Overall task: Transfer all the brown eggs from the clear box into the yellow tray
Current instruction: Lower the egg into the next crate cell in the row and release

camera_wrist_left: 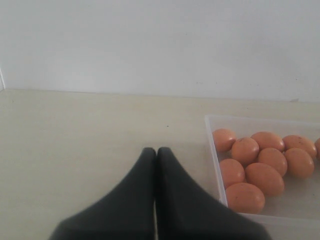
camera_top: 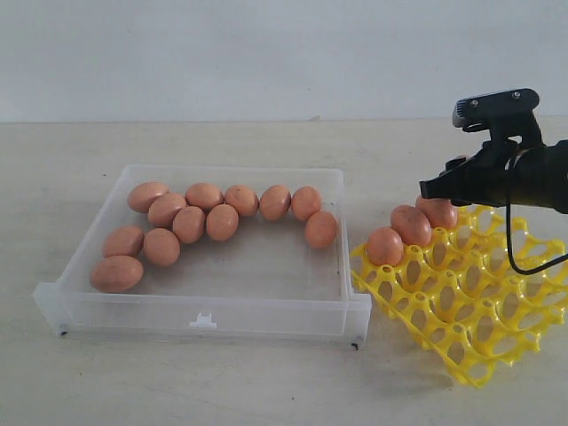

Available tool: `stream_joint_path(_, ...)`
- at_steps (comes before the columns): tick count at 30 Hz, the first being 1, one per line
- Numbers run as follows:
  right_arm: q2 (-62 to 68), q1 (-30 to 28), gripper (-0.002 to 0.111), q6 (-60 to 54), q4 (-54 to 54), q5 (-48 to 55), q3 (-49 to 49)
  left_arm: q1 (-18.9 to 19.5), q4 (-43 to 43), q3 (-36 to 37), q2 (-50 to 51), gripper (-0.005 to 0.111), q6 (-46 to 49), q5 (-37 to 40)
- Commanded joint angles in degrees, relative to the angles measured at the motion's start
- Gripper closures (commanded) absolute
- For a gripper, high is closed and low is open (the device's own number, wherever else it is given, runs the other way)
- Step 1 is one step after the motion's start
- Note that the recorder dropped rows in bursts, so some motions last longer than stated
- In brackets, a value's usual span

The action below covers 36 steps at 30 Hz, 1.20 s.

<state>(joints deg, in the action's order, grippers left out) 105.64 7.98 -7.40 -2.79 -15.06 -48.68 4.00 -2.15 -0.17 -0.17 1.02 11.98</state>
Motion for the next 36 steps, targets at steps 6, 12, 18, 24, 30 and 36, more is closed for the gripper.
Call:
stream_joint_path(6,0.7,-0.01,0.058,-0.02,0.05,1.12,-2.19,0.04,0.12,0.17,0.17,0.111,0.13,-0.34)
stream_joint_path(12,1.98,-0.01,0.058,-0.02,0.05,3.34,-2.67,0.04,0.12,0.17,0.17,0.111,0.13,-0.34)
stream_joint_path(18,2.36,-0.01,0.058,-0.02,0.05,3.46,-2.67,0.04,0.12,0.17,0.17,0.111,0.13,-0.34)
stream_joint_path(24,2.36,-0.01,0.058,-0.02,0.05,4.11,-2.67,0.04,0.12,0.17,0.17,0.111,0.13,-0.34)
stream_joint_path(30,2.36,-0.01,0.058,-0.02,0.05,5.32,-2.67,0.04,0.12,0.17,0.17,0.111,0.13,-0.34)
stream_joint_path(36,2.36,-0.01,0.045,0.19,0.05,5.91,-2.67,0.04,0.12,0.17,0.17,0.111,0.13,-0.34)
